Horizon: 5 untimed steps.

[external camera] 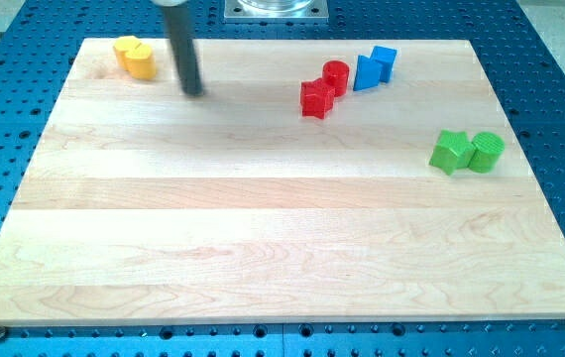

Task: Separate red blocks from blue triangle

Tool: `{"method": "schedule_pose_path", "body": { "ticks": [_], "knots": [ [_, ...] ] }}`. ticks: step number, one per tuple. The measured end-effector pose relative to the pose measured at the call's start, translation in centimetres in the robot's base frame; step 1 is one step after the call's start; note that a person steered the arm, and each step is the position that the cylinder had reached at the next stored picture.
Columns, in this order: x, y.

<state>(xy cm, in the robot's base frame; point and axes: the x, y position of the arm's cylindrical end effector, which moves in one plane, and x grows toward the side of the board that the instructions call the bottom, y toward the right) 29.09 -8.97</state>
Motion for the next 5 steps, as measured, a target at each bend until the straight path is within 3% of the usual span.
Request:
{"method": "schedule_pose_path", "body": {
  "ticks": [1, 2, 3, 4, 5],
  "knots": [
    [-0.6, 9.7],
    [-1.6, 15.0],
    [-5.3, 15.1],
    [-4.9, 20.4],
    [-1.9, 20.9]
  ]
}}
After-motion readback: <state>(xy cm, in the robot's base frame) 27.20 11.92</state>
